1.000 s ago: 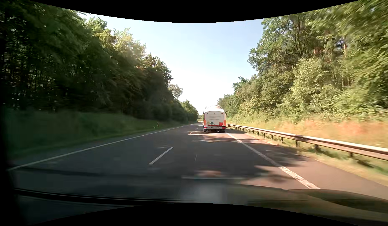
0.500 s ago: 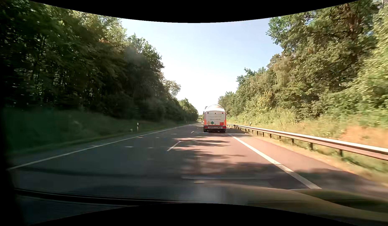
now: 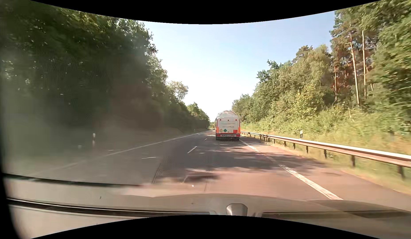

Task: Follow the waypoints while adhering to traffic rules and regulations

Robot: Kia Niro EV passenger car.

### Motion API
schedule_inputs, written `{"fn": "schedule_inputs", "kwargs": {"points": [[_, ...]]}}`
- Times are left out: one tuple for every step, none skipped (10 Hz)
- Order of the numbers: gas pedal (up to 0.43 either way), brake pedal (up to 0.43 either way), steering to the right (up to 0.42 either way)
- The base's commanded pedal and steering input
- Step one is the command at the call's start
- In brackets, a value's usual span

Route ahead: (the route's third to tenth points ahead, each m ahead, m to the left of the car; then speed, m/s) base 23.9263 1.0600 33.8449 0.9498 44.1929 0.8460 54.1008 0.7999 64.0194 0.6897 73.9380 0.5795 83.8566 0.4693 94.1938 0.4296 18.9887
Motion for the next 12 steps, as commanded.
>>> {"fn": "schedule_inputs", "kwargs": {"points": [[0.079,0.006,0.005],[0.079,0.006,0.005],[0.079,0.006,0.005],[0.067,0.006,0.004],[0.067,0.006,0.005],[0.059,0.006,0.004],[0.059,0.006,0.005],[0.059,0.006,0.004],[0.059,0.006,0.005],[0.059,0.006,0.005],[0.059,0.006,0.005],[0.059,0.006,0.005]]}}
